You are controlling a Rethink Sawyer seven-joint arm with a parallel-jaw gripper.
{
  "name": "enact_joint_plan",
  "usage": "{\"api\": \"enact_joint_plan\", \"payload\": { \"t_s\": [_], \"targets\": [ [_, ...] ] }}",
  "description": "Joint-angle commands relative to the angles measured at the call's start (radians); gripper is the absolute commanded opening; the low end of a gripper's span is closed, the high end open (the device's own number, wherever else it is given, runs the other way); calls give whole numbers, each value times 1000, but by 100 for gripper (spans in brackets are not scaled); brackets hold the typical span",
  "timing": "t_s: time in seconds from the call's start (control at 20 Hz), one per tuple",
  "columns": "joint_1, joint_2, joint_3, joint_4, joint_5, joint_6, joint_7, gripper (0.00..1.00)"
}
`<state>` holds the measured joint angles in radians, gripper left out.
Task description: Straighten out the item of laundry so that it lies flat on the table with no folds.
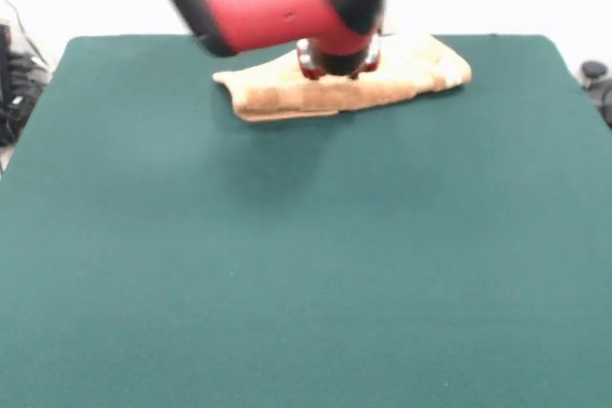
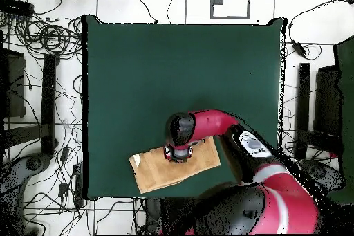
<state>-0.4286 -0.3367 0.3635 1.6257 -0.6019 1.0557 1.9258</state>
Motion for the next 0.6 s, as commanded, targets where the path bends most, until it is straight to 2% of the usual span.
{"api": "enact_joint_plan", "payload": {
  "t_s": [0.05,0.1,0.2,0.25,0.3,0.4,0.5,0.6],
  "targets": [
    [320,-76,-242,-164,-542,-645,472,100],
    [396,-70,-300,-195,-635,-676,589,100],
    [478,-59,-366,-233,-743,-709,740,100],
    [506,-54,-386,-245,-785,-718,796,100],
    [557,-46,-427,-265,-862,-730,929,100],
    [606,-39,-449,-283,-982,-704,1098,100],
    [617,-47,-439,-283,-1042,-664,1177,100],
    [609,-60,-415,-282,-1067,-634,1186,100]
  ]
}}
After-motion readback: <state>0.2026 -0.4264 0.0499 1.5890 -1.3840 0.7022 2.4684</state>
